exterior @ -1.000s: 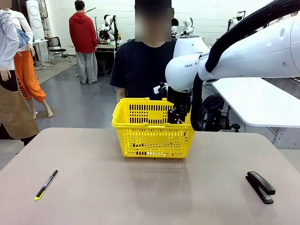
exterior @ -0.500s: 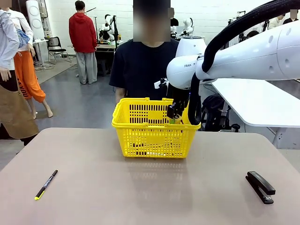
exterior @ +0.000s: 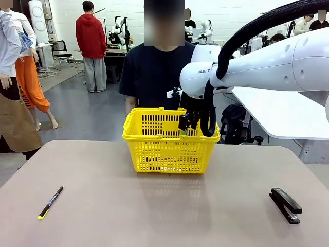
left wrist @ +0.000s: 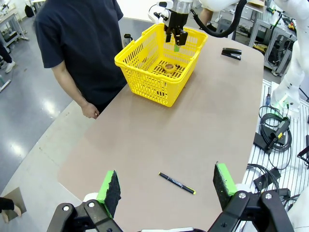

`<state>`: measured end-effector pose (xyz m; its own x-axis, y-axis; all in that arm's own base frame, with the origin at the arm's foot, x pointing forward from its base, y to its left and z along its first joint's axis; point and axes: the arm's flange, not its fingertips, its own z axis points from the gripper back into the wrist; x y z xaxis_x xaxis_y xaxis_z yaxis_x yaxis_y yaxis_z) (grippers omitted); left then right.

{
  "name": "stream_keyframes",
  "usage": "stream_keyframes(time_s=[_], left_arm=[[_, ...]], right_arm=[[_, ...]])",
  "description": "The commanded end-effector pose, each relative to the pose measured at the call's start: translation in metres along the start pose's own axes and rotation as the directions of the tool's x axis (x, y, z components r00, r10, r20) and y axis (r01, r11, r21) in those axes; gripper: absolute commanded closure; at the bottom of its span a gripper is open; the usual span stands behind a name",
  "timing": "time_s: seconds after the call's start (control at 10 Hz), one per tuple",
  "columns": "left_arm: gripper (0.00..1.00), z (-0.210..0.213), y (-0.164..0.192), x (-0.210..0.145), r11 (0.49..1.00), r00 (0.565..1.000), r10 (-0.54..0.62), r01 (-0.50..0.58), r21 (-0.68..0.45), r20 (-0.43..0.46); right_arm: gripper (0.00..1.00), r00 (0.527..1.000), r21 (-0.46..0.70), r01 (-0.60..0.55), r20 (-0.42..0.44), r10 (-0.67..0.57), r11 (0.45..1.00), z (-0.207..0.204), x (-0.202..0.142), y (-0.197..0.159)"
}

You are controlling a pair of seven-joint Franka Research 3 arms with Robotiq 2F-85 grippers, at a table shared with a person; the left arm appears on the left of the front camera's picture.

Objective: Place the items the person wants into the basket.
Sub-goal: Pick up the item the person points to and place it in the Market Basket.

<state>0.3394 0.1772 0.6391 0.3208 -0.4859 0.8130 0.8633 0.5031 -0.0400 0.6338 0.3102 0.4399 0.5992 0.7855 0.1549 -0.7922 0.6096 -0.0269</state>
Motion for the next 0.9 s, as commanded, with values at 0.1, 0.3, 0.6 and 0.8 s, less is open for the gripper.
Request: stream_keyframes(time_s=[0.1,0.3,0.6,0.8], left_arm=[[0.0,0.001,0.0,-0.001,1.0,1.0,-0.022,0.022,-0.006,0.017],[0.0,0.001,0.0,-0.001,1.0,1.0,-0.022,0.022,-0.006,0.017],[0.0,0.001,0.0,-0.001,1.0,1.0,-0.022,0.022,-0.006,0.017],[0.0,0.001,0.0,-0.001,1.0,1.0,-0.022,0.022,-0.006,0.017]], right_arm=[[0.0,1.0,0.024,-0.014,-0.001,0.014,1.0,0.003,0.005,-0.002],[0.0,1.0,0.02,-0.016,0.011,0.016,1.0,0.008,0.0,0.001],[0.0,0.997,-0.055,-0.025,0.077,0.03,0.998,0.08,-0.121,0.073],[0.0,0.975,-0.129,0.077,0.218,-0.047,0.989,0.094,-0.223,0.121]])
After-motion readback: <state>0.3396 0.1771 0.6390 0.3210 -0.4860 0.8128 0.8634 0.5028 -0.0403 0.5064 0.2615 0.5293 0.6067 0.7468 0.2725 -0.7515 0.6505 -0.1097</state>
